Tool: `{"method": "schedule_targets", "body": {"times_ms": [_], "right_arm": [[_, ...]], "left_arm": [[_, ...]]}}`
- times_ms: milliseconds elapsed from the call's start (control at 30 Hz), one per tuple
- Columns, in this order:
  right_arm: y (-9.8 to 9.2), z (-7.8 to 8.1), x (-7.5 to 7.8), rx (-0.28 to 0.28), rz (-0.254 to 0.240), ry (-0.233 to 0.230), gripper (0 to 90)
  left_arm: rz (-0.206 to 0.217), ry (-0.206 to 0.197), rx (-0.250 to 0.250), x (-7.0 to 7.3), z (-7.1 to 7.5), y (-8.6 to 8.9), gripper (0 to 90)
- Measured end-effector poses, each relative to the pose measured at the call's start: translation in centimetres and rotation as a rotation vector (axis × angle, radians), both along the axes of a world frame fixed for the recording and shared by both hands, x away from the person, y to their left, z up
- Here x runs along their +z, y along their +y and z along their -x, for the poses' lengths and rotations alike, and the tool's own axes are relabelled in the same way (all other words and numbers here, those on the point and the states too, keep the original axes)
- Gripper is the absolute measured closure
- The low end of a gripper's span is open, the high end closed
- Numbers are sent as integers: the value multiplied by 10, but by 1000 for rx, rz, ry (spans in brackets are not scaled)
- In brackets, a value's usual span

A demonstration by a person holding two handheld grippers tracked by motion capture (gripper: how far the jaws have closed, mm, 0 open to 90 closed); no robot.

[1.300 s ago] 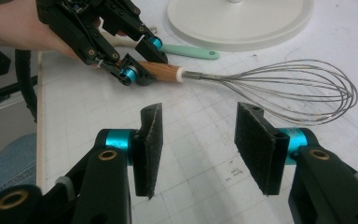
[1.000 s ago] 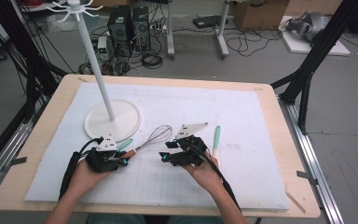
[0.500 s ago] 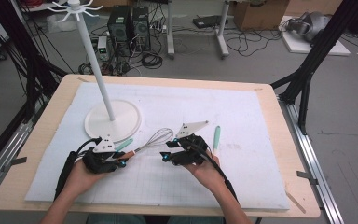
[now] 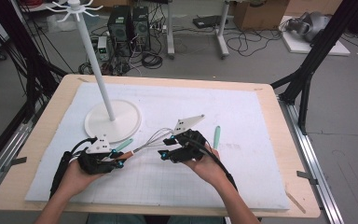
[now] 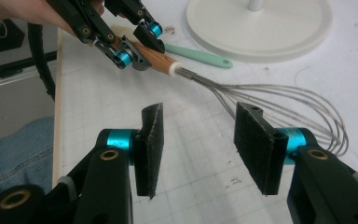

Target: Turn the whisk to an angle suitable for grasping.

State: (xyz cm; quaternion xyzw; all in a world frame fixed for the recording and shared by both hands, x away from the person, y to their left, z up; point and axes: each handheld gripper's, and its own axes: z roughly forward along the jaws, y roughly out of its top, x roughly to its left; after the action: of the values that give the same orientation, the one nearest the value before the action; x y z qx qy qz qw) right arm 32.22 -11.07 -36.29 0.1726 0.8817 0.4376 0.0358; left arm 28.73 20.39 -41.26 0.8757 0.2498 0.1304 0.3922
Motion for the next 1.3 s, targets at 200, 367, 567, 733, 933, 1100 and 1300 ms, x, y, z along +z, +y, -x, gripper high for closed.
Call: {"method": "schedule_targets", "body": {"times_ms": [200, 367, 567, 733, 933, 1100, 1300], "right_arm": [[3, -4, 19, 53, 14, -18, 517], [10, -6, 37, 126, 32, -38, 517], [23, -8, 55, 247, 83, -66, 526], [39, -10, 58, 335, 137, -58, 532], [51, -12, 47, 416, 201, -32, 552], [58, -14, 36, 473, 242, -3, 568], [66, -13, 25, 529, 292, 29, 592]], "left_arm": [[10, -8, -56, 12, 4, -2, 702], [6, -14, -118, 23, 6, -4, 702], [4, -30, -176, 36, 9, -8, 702], [-1, -34, -224, 44, 11, -13, 701], [-3, -26, -268, 45, 14, -19, 701], [-16, -13, -300, 44, 14, -23, 701], [-18, -13, -316, 46, 15, -27, 702]]}}
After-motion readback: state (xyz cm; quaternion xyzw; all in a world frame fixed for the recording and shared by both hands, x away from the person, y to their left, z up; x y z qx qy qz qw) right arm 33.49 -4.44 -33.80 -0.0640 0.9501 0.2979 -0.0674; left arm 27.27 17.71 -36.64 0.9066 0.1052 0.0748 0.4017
